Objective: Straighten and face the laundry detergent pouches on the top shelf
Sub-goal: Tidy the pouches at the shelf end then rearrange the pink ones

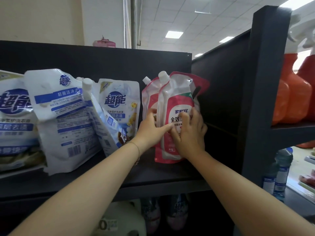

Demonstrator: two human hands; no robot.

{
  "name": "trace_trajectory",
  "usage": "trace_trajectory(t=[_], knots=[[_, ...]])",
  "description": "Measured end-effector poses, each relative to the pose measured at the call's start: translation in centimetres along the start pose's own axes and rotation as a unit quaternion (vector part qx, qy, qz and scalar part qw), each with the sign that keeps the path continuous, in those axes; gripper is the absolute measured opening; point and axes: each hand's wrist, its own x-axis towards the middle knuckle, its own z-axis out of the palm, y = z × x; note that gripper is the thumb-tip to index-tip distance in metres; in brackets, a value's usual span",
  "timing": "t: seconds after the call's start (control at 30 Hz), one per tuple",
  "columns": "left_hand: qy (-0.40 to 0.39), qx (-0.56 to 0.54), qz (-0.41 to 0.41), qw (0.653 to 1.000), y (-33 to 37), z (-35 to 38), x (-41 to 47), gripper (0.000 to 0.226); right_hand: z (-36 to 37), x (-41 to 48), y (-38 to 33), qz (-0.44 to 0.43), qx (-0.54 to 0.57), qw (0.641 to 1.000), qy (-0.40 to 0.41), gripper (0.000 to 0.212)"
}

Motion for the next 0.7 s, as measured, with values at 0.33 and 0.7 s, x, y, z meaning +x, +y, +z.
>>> trace_trajectory(t=[0.33, 0.7], knots=[[-0.007, 0.251, 0.162, 0.954, 1.6, -6.1, -6.2, 0.029, -3.3, -3.0, -5.4, -0.161, 0.062, 0.984, 0.038, 0.026], [0.015, 0.512, 0.132, 0.848, 0.9, -15.2, -14.7, 0.028, -4.0, -7.9, -14.8, -0.294, 0.045, 0.955, -0.020, 0.025]])
